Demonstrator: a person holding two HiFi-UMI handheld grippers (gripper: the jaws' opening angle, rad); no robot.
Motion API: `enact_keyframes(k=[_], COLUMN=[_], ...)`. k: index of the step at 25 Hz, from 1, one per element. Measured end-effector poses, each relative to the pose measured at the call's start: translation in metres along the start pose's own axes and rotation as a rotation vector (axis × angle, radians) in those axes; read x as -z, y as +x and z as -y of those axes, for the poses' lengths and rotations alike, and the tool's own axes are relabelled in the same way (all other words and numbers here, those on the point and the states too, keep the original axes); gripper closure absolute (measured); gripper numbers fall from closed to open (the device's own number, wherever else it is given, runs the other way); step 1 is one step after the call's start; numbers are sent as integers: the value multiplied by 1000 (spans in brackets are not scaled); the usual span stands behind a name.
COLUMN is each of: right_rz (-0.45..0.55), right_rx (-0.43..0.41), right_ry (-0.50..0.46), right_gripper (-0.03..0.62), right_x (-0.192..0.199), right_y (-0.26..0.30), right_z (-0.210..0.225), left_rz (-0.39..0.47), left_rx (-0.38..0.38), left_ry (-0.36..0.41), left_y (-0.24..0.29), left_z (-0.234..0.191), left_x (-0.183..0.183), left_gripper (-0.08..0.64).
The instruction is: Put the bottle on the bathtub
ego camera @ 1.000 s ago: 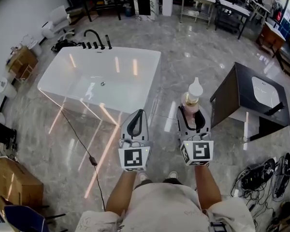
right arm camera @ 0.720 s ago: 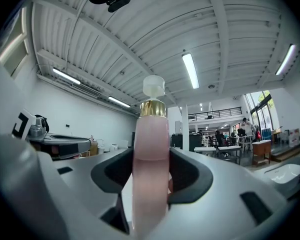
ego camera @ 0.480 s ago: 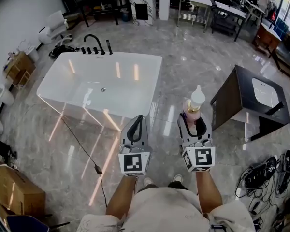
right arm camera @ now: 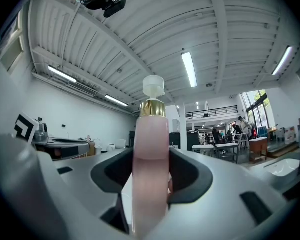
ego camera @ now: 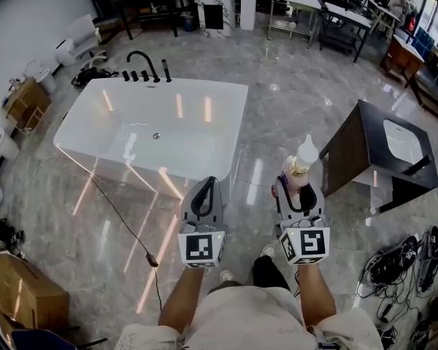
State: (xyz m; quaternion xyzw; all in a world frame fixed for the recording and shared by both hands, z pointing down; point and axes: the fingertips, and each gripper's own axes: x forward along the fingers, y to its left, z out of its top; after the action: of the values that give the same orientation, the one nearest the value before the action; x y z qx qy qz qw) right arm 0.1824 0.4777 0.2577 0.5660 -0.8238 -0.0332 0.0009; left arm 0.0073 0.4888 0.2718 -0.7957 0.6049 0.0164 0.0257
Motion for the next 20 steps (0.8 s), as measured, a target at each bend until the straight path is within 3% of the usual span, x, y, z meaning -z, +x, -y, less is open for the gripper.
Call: enact_keyframes(k=[8,20], right_rz=[14,30], right_rx=[-15,-20], right_ry=[41,76], right_gripper=[391,391], right_x=[14,29], right_y=[54,167], right_z=[42,208], left_rz=[2,-7], left_rx=[-5,-24], left_ry=[16,25], left_y=[65,258], left_z=[7,65], left_x=[4,8], left_gripper=[554,554])
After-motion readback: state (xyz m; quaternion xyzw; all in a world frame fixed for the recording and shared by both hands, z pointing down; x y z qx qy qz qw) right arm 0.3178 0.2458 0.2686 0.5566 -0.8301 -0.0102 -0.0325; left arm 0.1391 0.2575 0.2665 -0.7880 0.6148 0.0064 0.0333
